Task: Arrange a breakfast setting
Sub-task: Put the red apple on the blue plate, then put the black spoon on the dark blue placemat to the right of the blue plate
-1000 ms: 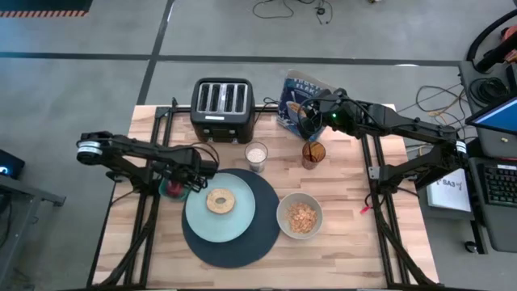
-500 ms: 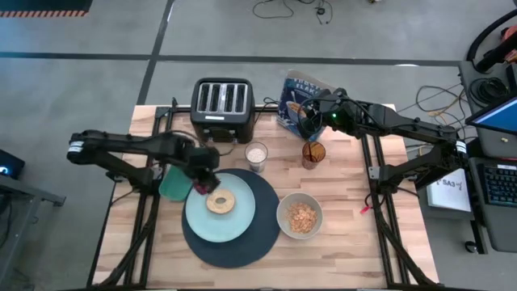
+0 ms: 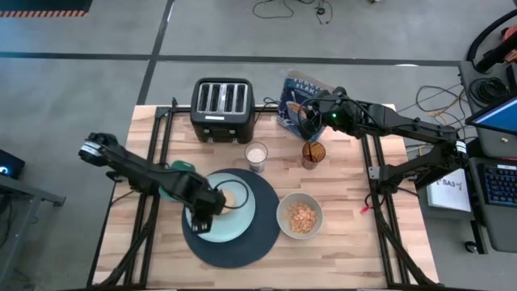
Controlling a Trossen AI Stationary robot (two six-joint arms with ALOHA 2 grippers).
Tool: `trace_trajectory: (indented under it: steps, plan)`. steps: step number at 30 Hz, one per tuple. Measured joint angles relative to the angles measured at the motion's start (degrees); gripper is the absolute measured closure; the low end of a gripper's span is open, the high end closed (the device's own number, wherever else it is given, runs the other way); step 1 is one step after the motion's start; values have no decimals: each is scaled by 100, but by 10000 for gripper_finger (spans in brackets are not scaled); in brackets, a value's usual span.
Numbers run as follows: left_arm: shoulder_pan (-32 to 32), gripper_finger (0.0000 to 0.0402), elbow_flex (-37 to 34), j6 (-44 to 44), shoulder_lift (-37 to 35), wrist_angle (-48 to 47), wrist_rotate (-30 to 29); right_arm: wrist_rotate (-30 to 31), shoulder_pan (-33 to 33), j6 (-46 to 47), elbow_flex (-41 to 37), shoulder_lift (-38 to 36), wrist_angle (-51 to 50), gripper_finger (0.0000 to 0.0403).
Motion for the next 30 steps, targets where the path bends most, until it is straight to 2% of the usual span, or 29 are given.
trace_trajectory:
  steps: [10, 18, 30]
  plan:
    - [2, 235, -7, -163, 594, 140, 99, -2, 0, -111, 0, 0, -20, 294]
    - [2, 203, -9, -328, 584, 231, 98, -4, 0, -138, 0, 0, -34, 294]
    - [4, 199, 39, -456, 418, 169, 85, -129, 0, -44, 0, 0, -37, 294]
